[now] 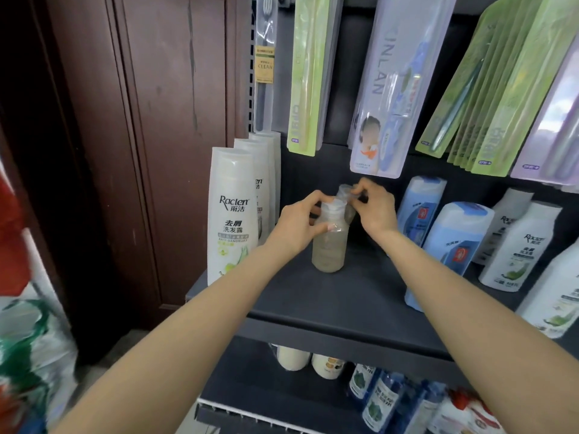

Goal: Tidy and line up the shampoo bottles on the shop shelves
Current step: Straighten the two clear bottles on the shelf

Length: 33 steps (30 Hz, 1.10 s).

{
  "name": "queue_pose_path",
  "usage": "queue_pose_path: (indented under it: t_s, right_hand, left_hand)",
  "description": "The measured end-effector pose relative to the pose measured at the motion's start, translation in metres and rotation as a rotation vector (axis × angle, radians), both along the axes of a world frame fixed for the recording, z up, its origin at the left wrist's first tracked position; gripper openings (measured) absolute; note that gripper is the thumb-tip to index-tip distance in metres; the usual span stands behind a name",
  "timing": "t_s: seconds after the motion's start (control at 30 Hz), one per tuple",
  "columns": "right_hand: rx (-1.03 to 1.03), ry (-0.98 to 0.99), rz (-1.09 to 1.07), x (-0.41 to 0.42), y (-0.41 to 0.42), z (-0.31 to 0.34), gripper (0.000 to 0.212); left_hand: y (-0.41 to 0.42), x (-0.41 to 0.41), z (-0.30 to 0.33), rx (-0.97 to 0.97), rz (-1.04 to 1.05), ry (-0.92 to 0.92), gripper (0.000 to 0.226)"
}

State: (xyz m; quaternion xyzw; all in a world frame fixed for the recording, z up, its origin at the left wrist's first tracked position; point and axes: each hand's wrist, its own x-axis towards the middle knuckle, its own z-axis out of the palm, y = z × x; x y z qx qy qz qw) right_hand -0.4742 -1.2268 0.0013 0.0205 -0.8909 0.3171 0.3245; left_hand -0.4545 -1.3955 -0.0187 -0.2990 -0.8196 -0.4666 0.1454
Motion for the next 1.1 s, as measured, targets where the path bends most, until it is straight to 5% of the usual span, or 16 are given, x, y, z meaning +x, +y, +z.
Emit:
queue_pose_path:
  t_s: [0.27,0.63,0.97,1.1]
  right_hand:
    - [-0.061,0.024,-0.099,0.021,-0.001,-0.007,0.022]
    - [0.055,0.067,-0.072,0.083,-0.002,-0.007,0.02]
    - [-0.755,-0.091,0.164,0.111,-0.002,0.0,0.009]
    - [-0.93,-0.025,0.188,0.122,-0.006,-0.003,0.003]
  left_hand:
    - [0.002,0.0,-0.001,-0.012,0.005,-0.011,0.036]
    - [0.01,-0.003,-0.003,-0.016,0.008,0.009,0.035]
    - [0.001,0.025,0.0,0.062,0.064,0.18,0.032]
    - [-0.022,0.051,-0.004,-0.085,-0.137,-0.089,0.033]
